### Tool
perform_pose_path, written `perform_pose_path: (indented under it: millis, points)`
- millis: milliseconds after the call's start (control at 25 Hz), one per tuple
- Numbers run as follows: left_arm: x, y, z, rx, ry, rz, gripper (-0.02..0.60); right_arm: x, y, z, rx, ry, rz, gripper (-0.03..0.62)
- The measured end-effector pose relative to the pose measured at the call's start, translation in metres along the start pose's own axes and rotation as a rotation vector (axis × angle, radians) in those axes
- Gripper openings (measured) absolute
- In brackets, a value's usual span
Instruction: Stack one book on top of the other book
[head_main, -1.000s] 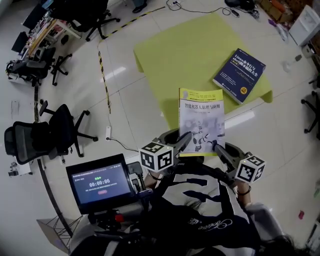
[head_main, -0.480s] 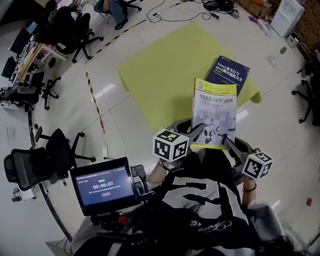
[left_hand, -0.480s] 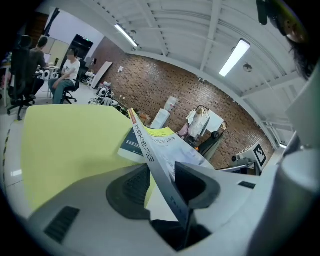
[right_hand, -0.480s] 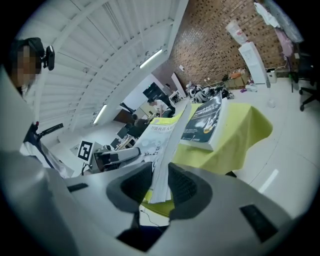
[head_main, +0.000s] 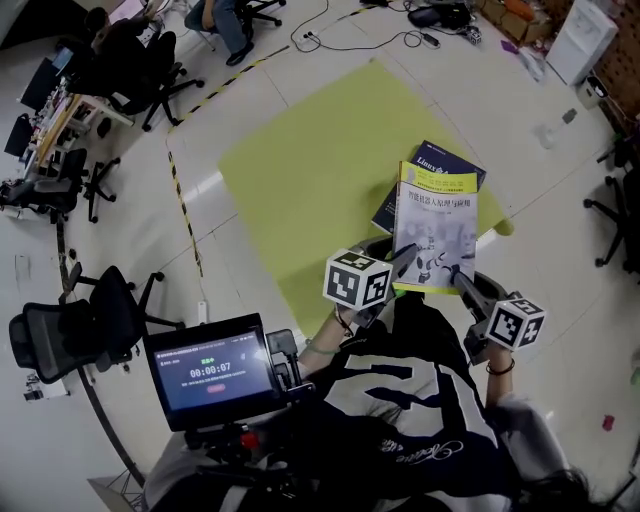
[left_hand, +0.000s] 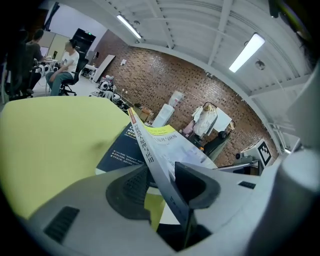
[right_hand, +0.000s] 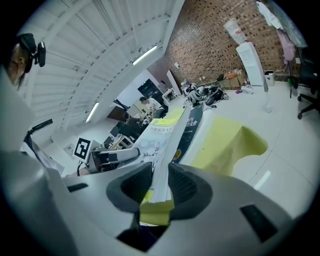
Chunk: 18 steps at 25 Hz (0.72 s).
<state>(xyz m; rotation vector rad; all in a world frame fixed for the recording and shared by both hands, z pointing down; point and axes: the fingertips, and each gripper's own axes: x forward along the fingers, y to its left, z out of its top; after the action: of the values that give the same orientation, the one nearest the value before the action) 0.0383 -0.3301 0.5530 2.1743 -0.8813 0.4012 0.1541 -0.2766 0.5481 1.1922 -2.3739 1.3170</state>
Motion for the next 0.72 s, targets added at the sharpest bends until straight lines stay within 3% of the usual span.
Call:
perform_pose_path:
  millis: [200, 440, 720]
  points:
    - [0.041, 0.014, 0.007, -0.042, 0.050, 0.047, 0.156, 0.016, -0.039, 0.017, 0.036, 0.064, 0.000, 0.098]
    - [0.065, 0.034, 0.013, -0.029, 0.106, 0.119, 0.156, 0.038, -0.063, 0.027, 0.050, 0.128, -0.003, 0.097]
    - [0.074, 0.052, 0.007, -0.111, 0.133, 0.142, 0.161, 0.048, -0.076, 0.025, 0.165, 0.114, 0.026, 0.096]
